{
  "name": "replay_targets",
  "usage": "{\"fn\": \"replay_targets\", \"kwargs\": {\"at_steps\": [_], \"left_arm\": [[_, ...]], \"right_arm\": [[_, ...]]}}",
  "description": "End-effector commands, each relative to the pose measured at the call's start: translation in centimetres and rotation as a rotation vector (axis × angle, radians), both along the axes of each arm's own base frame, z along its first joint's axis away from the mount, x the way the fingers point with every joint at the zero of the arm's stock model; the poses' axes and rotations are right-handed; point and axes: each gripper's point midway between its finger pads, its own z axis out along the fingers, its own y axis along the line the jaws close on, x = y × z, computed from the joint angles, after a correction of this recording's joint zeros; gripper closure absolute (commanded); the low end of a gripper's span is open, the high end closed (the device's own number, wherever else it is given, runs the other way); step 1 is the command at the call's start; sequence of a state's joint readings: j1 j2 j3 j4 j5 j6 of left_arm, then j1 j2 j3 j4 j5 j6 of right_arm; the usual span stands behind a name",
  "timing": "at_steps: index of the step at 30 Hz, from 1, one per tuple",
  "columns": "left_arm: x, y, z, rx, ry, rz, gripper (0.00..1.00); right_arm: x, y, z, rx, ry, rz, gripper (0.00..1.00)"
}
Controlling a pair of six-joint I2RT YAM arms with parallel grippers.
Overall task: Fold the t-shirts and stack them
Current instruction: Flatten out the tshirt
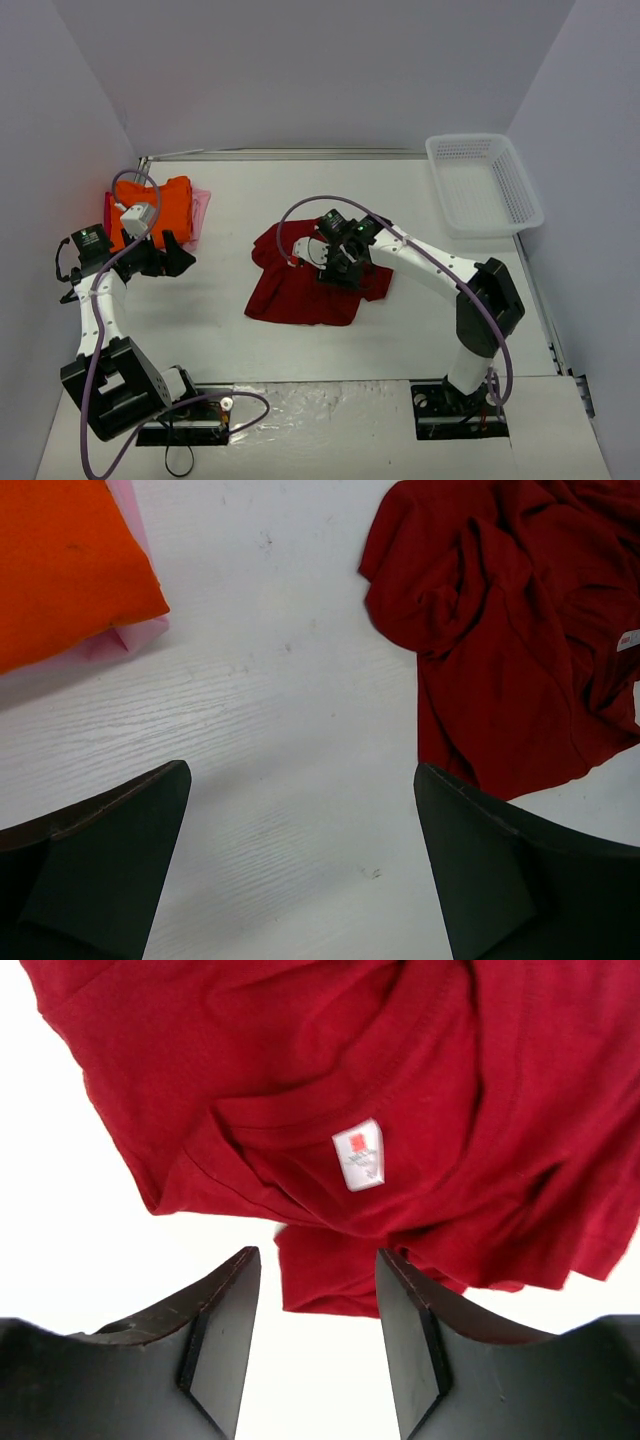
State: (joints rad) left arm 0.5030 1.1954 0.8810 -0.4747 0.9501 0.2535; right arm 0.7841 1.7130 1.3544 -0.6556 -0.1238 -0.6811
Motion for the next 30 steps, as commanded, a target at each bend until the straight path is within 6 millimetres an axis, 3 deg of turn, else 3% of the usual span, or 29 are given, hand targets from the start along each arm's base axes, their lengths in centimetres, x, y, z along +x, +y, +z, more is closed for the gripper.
{"fn": "replay_targets", "kwargs": {"at_steps": [1, 10, 16, 24, 30], "left_arm": [[0.7, 0.1, 2.4, 0.037, -0.068, -0.023, 0.05], [0.7, 0.2, 2.1, 0.039, -0.059, -0.023, 0.06], [0.8, 0.2, 2.0, 0.039, -0.055, -0.025, 0.06], [0.5, 0.0, 2.3, 0.039, -0.063, -0.031, 0.06], [0.5, 0.0, 2.3, 0.042, -0.065, -0.036, 0.06]], "right_arm": [[-2.0, -0.5, -1.9, -0.048, 0.091, 0.014, 0.55], [-4.7, 1.1, -4.0, -0.072, 0.177, 0.071, 0.62], [-5.8, 0.8, -5.8, -0.11, 0.226, 0.083, 0.63], [-5.2, 0.4, -7.2, -0.157, 0.219, 0.073, 0.5], [-4.0, 1.0, -6.9, -0.145, 0.173, 0.057, 0.49]]}}
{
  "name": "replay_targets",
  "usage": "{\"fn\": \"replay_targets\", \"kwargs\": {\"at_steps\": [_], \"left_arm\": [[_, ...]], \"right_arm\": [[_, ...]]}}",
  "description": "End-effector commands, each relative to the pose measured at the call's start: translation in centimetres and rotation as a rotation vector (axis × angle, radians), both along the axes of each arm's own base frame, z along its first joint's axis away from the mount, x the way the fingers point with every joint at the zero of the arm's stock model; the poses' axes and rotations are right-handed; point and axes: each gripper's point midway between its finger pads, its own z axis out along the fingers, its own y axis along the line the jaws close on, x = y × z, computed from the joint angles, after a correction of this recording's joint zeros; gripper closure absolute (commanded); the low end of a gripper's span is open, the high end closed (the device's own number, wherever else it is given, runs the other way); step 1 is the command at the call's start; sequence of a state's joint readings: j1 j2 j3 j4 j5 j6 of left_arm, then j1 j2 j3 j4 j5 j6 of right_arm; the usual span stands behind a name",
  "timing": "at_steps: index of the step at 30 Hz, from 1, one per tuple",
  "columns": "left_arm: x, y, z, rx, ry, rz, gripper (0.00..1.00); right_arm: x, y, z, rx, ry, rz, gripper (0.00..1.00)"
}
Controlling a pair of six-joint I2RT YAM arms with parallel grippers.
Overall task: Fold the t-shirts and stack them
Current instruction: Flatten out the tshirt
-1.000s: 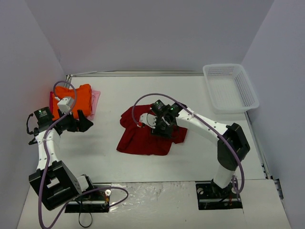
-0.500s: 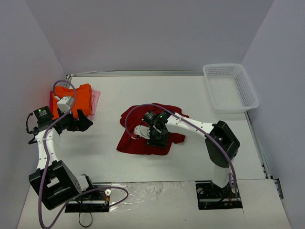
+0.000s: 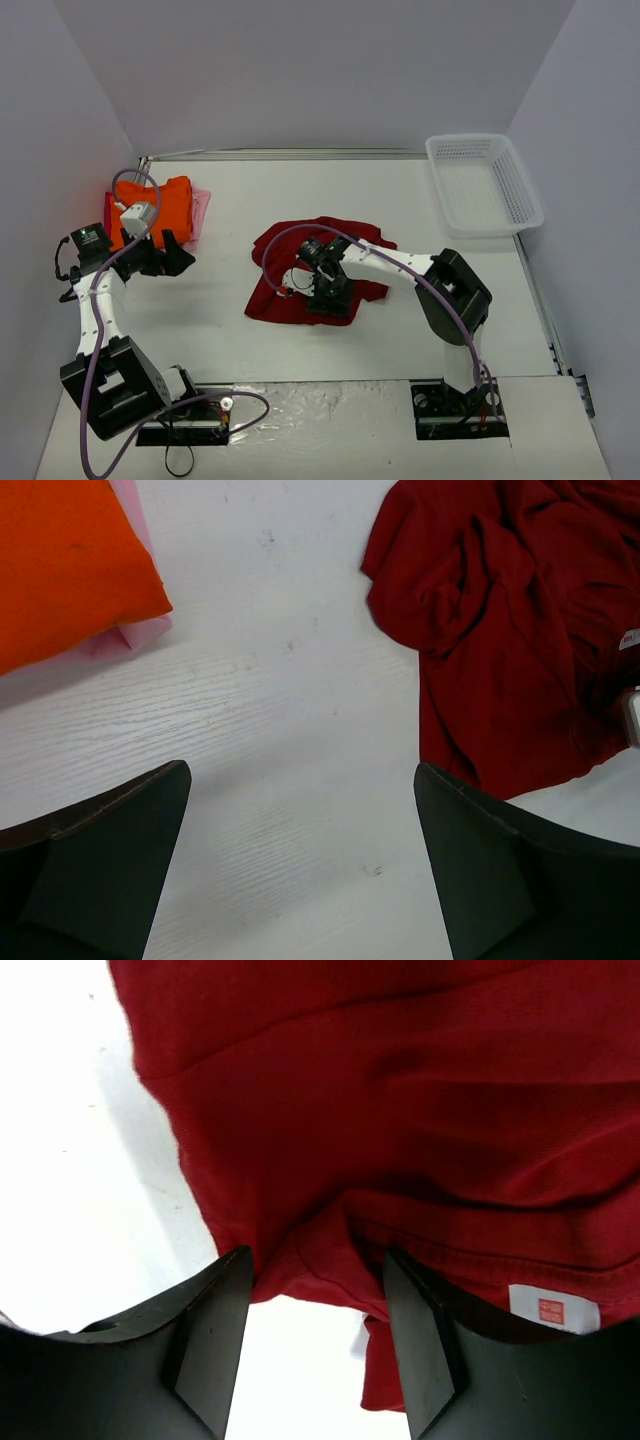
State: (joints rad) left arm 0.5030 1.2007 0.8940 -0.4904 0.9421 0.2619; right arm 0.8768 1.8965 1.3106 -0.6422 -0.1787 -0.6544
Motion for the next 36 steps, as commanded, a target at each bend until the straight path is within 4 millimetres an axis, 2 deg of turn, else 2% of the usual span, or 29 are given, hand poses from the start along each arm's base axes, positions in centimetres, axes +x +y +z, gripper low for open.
{"fn": "replay_targets", "kwargs": {"at_steps": [1, 4, 5, 6, 7, 11, 13, 16, 19, 23, 26, 27, 29, 30, 31, 33, 34, 36], "left_arm": [[0.5, -0.1, 2.2, 0.034, -0.071, -0.036, 0.06], [0.5, -0.2, 2.2, 0.035, -0.071, -0.039, 0.06], [0.5, -0.1, 2.2, 0.035, -0.071, -0.037, 0.06], [0.5, -0.1, 2.2, 0.034, -0.07, -0.037, 0.06], [0.4, -0.2, 2.2, 0.033, -0.071, -0.038, 0.06], [0.5, -0.4, 2.1, 0.023, -0.072, -0.048, 0.06], [0.5, -0.3, 2.3, 0.024, -0.073, -0.047, 0.06], [0.4, -0.4, 2.3, 0.025, -0.074, -0.047, 0.06], [0.4, -0.4, 2.2, 0.024, -0.073, -0.048, 0.06], [0.5, -0.3, 2.1, 0.024, -0.069, -0.048, 0.06], [0.5, -0.3, 2.3, 0.03, -0.073, -0.045, 0.06], [0.5, -0.2, 2.3, 0.033, -0.073, -0.043, 0.06], [0.4, -0.2, 2.3, 0.034, -0.073, -0.041, 0.06], [0.4, -0.2, 2.4, 0.037, -0.077, -0.04, 0.06], [0.4, -0.2, 2.4, 0.038, -0.078, -0.04, 0.06], [0.4, -0.2, 2.7, 0.044, -0.087, -0.039, 0.06], [0.4, -0.2, 2.7, 0.045, -0.088, -0.039, 0.06], [0.3, -0.3, 2.9, 0.046, -0.093, -0.04, 0.06]], "right_arm": [[0.6, -0.5, 0.2, -0.031, -0.023, -0.018, 0.5], [1.3, -0.5, 0.1, -0.042, -0.051, -0.026, 0.57], [1.6, -0.6, 0.0, -0.047, -0.058, -0.04, 0.63], [1.9, -0.9, -0.2, -0.063, -0.075, -0.048, 0.75], [2.3, -0.9, -0.2, -0.064, -0.088, -0.058, 0.79], [3.0, -1.3, -0.4, -0.079, -0.11, -0.073, 0.87], [3.3, -1.5, -0.4, -0.083, -0.111, -0.083, 0.99], [3.6, -1.5, 0.0, -0.074, -0.122, -0.092, 1.0], [3.5, -0.9, 1.5, -0.036, -0.121, -0.091, 1.0], [1.9, 0.7, 5.3, 0.028, -0.068, -0.038, 1.0], [1.8, 2.2, 9.2, 0.113, -0.106, -0.012, 1.0], [2.4, 3.1, 11.0, 0.158, -0.135, -0.012, 1.0], [3.1, 3.5, 13.6, 0.218, -0.18, -0.025, 1.0], [4.1, 3.1, 14.6, 0.235, -0.205, -0.054, 1.0], [5.2, 3.1, 16.4, 0.271, -0.247, -0.077, 1.0], [7.3, 2.1, 18.2, 0.302, -0.304, -0.127, 1.0], [9.2, 0.6, 19.8, 0.333, -0.353, -0.193, 1.0], [12.2, -1.0, 21.8, 0.38, -0.445, -0.275, 1.0]]}}
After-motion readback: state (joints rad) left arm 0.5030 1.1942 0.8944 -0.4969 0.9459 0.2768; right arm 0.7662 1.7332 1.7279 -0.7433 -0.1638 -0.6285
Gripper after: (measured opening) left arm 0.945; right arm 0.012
